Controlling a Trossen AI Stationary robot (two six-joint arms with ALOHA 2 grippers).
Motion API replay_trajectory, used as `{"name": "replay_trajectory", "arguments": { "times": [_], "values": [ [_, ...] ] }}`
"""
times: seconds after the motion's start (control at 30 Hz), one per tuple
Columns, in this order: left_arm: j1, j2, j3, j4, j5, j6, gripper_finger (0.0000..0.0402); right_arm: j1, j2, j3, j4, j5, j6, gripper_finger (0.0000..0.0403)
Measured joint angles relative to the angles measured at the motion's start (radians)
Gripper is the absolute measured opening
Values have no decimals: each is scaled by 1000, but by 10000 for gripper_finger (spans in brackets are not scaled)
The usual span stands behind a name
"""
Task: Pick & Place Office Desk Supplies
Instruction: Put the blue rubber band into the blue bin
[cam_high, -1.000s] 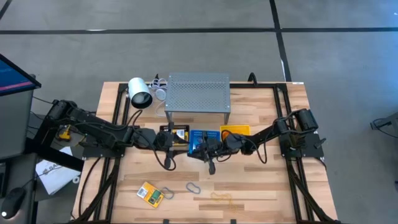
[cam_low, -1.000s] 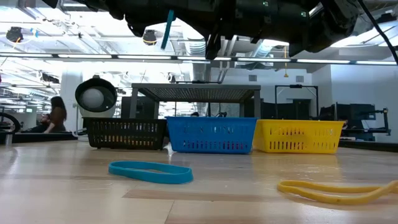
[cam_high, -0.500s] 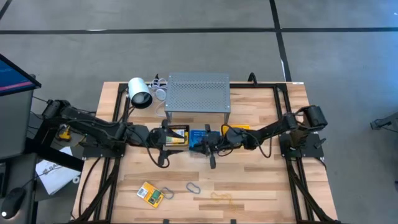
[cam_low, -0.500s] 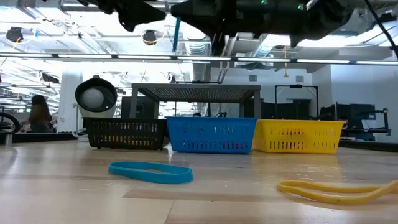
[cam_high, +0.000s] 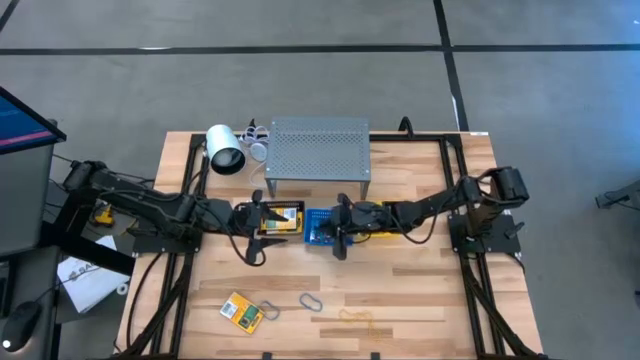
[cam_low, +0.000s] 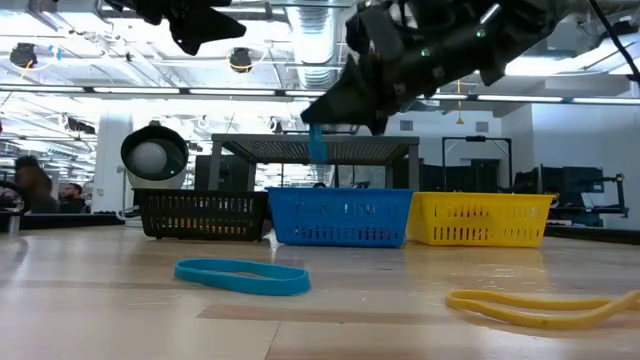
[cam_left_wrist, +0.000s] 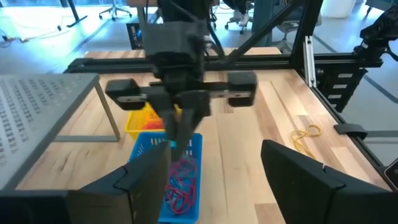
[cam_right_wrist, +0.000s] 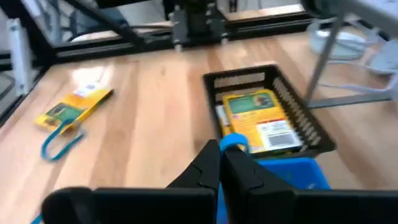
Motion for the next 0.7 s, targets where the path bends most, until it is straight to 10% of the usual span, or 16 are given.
{"name": "replay_trajectory", "arguments": {
  "times": [0.7],
  "values": [
    [0, 2, -1, -1, -4, -31, 240, -6, 13, 3, -225, 106, 105, 0]
  ]
}}
